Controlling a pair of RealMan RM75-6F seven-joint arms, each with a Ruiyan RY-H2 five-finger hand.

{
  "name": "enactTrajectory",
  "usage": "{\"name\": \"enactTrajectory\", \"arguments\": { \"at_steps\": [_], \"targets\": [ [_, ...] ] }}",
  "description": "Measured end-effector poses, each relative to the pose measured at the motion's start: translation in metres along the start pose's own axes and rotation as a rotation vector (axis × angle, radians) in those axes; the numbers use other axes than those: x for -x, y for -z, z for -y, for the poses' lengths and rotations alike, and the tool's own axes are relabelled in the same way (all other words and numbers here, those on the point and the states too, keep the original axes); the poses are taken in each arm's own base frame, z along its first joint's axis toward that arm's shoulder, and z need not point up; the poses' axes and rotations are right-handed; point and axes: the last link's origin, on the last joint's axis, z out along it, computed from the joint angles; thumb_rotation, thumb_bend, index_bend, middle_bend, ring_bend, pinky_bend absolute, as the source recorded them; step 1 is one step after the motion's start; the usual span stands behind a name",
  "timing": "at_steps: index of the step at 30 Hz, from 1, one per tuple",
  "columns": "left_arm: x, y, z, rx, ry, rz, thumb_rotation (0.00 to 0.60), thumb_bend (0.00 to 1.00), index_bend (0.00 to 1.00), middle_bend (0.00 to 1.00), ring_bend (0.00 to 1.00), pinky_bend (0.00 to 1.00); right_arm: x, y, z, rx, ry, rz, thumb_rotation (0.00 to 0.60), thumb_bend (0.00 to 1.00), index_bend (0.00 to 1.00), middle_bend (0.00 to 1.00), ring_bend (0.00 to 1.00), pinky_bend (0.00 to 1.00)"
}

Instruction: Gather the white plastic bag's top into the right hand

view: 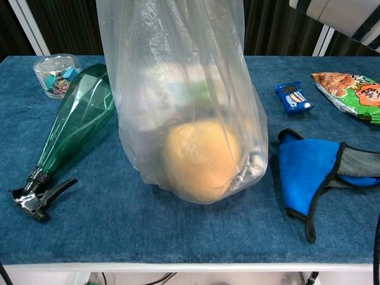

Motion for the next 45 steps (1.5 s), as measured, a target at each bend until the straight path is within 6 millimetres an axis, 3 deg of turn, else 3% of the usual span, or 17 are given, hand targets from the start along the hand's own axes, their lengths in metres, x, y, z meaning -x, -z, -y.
{"name": "enactTrajectory", "arguments": {
  "at_steps": [5,8,12,17,19,23,26,35,37,45],
  "targets": [
    [-0.002,-0.003,-0.003,-0.002,-0.007,0.019,0.456,0.16,0.05,0.17,0.07,0.15,0.004,-0.008,0.001,-0.005,-0.009,0.021,0.6,0.35,0.01,0.05,0.0,0.0],
    [-0.004,-0.006,-0.002,-0.013,-0.019,0.03,0.451,0.16,0.05,0.17,0.07,0.15,0.007,-0.013,0.002,-0.012,-0.016,0.025,0.6,0.35,0.03,0.11,0.0,0.0],
    [-0.007,-0.011,0.001,-0.035,-0.023,0.043,0.451,0.16,0.05,0.17,0.07,0.15,0.008,-0.016,0.003,-0.011,-0.034,0.027,0.6,0.35,0.08,0.19,0.01,0.03],
    [-0.011,-0.02,0.006,-0.072,-0.018,0.069,0.447,0.16,0.05,0.17,0.07,0.15,0.008,-0.017,0.006,-0.004,-0.067,0.046,0.6,0.35,0.19,0.28,0.09,0.13],
    [-0.013,-0.023,0.009,-0.083,-0.016,0.084,0.422,0.16,0.05,0.17,0.07,0.15,0.008,-0.018,0.008,-0.006,-0.082,0.054,0.6,0.35,0.23,0.32,0.13,0.18],
    [-0.015,-0.026,0.012,-0.089,-0.011,0.118,0.299,0.16,0.05,0.18,0.09,0.16,0.006,-0.018,0.012,-0.013,-0.088,0.07,0.6,0.35,0.3,0.37,0.19,0.25],
    [-0.018,-0.028,0.014,-0.093,-0.013,0.135,0.283,0.16,0.05,0.18,0.1,0.16,0.003,-0.018,0.015,-0.008,-0.104,0.073,0.6,0.35,0.33,0.4,0.22,0.36],
    [-0.015,-0.031,0.025,-0.133,-0.021,0.178,0.268,0.15,0.07,0.19,0.1,0.16,-0.006,-0.016,0.02,0.021,-0.219,0.078,0.6,0.35,0.48,0.51,0.34,0.44],
    [-0.014,-0.03,0.029,-0.148,-0.025,0.197,0.3,0.16,0.09,0.19,0.1,0.17,-0.008,-0.015,0.02,0.027,-0.234,0.079,0.6,0.35,0.49,0.52,0.35,0.44],
    [-0.018,-0.028,0.039,-0.189,-0.008,0.32,0.561,0.11,0.12,0.2,0.1,0.16,-0.014,-0.012,0.022,0.033,-0.314,0.054,0.6,0.35,0.54,0.56,0.38,0.47]
  ]
}}
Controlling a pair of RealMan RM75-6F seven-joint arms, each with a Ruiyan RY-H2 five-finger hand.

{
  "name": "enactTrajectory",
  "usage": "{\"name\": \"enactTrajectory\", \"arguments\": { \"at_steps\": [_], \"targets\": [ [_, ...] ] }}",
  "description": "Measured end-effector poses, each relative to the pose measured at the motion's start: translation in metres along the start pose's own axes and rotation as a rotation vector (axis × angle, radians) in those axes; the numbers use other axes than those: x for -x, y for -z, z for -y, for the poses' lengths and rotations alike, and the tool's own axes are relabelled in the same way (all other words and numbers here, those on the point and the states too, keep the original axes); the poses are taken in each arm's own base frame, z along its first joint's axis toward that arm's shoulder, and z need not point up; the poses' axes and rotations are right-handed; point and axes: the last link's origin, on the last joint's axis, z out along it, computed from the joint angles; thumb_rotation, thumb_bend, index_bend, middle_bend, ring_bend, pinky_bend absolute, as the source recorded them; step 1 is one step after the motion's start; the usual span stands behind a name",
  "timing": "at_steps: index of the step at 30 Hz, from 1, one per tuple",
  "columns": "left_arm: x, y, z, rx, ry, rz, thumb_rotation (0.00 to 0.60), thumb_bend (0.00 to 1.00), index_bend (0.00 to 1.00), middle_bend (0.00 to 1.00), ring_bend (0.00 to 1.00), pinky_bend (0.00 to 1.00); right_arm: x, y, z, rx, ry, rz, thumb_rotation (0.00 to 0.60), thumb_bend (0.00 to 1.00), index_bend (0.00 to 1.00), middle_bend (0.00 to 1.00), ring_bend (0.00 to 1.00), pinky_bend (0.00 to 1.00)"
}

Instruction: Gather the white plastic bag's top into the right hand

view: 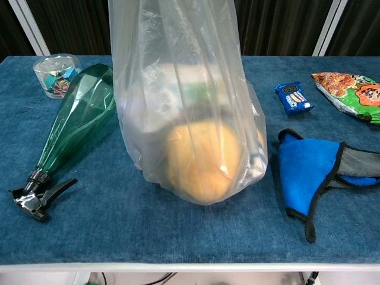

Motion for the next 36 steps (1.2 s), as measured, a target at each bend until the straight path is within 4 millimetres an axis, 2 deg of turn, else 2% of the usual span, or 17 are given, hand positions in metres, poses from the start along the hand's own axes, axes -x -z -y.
{"name": "enactTrajectory", "arguments": {
  "at_steps": [3,9,15,19,21,26,30,36],
  "targets": [
    [-0.003,0.001,0.002,0.01,0.0,0.046,0.6,0.06,0.12,0.2,0.1,0.16,-0.003,0.001,0.001,-0.002,-0.001,-0.012,0.6,0.35,0.55,0.56,0.38,0.48],
    [-0.005,0.005,0.006,0.03,0.016,0.083,0.6,0.0,0.11,0.19,0.1,0.16,-0.008,0.004,0.001,-0.009,0.008,-0.042,0.6,0.36,0.55,0.56,0.38,0.48],
    [-0.016,0.012,0.016,0.021,0.041,0.091,0.6,0.01,0.11,0.16,0.09,0.18,-0.009,0.006,0.004,-0.016,-0.007,-0.046,0.6,0.37,0.55,0.57,0.38,0.48],
    [-0.031,0.023,0.037,-0.021,0.057,0.07,0.6,0.07,0.11,0.15,0.09,0.18,-0.01,0.008,0.007,-0.016,-0.046,-0.042,0.6,0.37,0.55,0.57,0.38,0.48],
    [-0.038,0.028,0.049,-0.056,0.072,0.053,0.6,0.14,0.11,0.15,0.09,0.18,-0.011,0.009,0.009,-0.015,-0.069,-0.042,0.6,0.37,0.55,0.57,0.38,0.48],
    [-0.055,0.048,0.095,-0.19,0.112,-0.021,0.6,0.3,0.11,0.15,0.09,0.18,-0.014,0.009,0.012,-0.019,-0.11,-0.052,0.6,0.37,0.55,0.56,0.38,0.48],
    [-0.057,0.06,0.121,-0.257,0.165,-0.07,0.6,0.31,0.11,0.15,0.09,0.18,-0.016,0.004,0.018,-0.039,-0.168,-0.075,0.6,0.37,0.55,0.55,0.38,0.48],
    [-0.042,0.079,0.157,-0.331,0.165,-0.116,0.6,0.31,0.12,0.17,0.09,0.19,-0.025,-0.01,0.034,-0.09,-0.221,-0.129,0.6,0.37,0.52,0.53,0.37,0.46]
  ]
}}
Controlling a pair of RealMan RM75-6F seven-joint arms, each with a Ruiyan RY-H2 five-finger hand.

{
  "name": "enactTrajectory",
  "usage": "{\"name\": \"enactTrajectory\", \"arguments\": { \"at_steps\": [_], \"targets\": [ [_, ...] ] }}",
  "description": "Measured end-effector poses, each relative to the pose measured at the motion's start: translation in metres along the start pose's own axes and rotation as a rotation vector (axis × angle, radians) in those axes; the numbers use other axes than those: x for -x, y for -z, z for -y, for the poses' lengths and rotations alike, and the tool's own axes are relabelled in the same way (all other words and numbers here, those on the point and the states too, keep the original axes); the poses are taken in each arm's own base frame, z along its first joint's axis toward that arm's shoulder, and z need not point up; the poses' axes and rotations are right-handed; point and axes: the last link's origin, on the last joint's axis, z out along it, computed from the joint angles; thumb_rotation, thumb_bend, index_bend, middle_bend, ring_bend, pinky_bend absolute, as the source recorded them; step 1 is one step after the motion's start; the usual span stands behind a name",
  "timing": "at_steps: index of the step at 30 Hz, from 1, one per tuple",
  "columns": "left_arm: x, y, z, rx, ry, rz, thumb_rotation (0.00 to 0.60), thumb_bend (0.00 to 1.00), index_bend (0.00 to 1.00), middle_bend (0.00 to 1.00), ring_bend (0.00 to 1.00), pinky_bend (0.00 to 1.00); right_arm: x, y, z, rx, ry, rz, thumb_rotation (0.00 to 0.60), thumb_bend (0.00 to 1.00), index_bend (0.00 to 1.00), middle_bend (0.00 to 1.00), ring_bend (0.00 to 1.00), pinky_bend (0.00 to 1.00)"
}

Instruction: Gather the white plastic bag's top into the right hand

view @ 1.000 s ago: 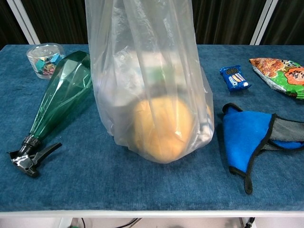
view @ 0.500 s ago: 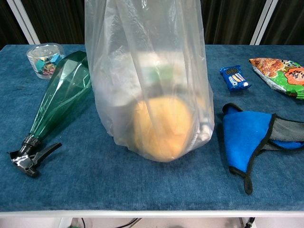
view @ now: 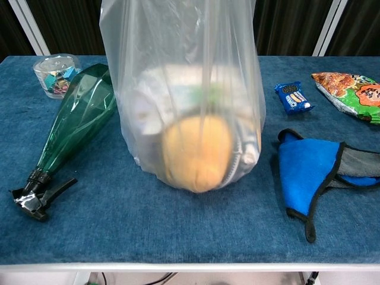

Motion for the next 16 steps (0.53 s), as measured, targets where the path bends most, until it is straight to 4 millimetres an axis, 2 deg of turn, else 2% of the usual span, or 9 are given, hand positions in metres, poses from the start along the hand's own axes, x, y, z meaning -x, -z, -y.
{"name": "enactTrajectory", "arguments": {
  "at_steps": [7,11,16],
  "targets": [
    [0.007,0.01,0.036,-0.064,0.005,-0.011,0.6,0.32,0.12,0.17,0.09,0.19,-0.003,-0.027,0.045,-0.109,0.002,-0.037,0.6,0.37,0.51,0.53,0.37,0.46],
    [0.012,0.013,0.049,-0.08,0.006,-0.006,0.6,0.33,0.12,0.17,0.09,0.2,0.001,-0.041,0.075,-0.169,0.028,-0.039,0.6,0.37,0.5,0.52,0.36,0.45],
    [0.019,0.013,0.055,-0.084,0.023,0.009,0.6,0.33,0.11,0.17,0.09,0.2,0.01,-0.053,0.112,-0.23,0.063,-0.036,0.6,0.37,0.5,0.52,0.36,0.44]
  ]
}}
